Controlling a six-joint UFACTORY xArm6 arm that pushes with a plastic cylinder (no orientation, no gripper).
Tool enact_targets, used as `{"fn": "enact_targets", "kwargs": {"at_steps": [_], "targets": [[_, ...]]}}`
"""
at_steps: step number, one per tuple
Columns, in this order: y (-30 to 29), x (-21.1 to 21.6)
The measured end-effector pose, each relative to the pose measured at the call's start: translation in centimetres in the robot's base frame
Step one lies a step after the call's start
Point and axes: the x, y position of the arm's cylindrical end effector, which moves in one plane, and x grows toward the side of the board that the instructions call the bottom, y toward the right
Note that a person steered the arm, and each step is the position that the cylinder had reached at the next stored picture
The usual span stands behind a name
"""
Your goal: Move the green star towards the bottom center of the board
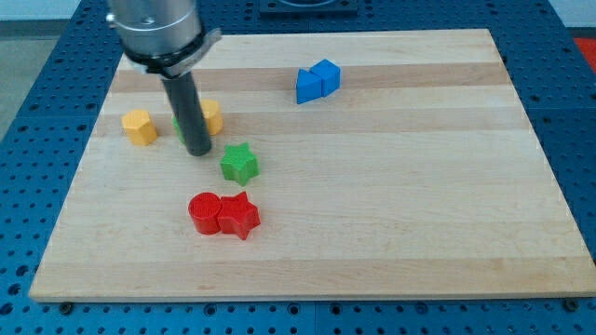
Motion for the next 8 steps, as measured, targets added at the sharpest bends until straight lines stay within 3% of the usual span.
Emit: {"fn": "enact_targets", "kwargs": {"at_steps": [1, 3, 4, 5, 6, 8], "targets": [[-0.1, 2.0], [15.0, 0.8], [12.6, 0.5], [5.9, 1.0], [4.8, 3.3], [16.8, 3.0]]}}
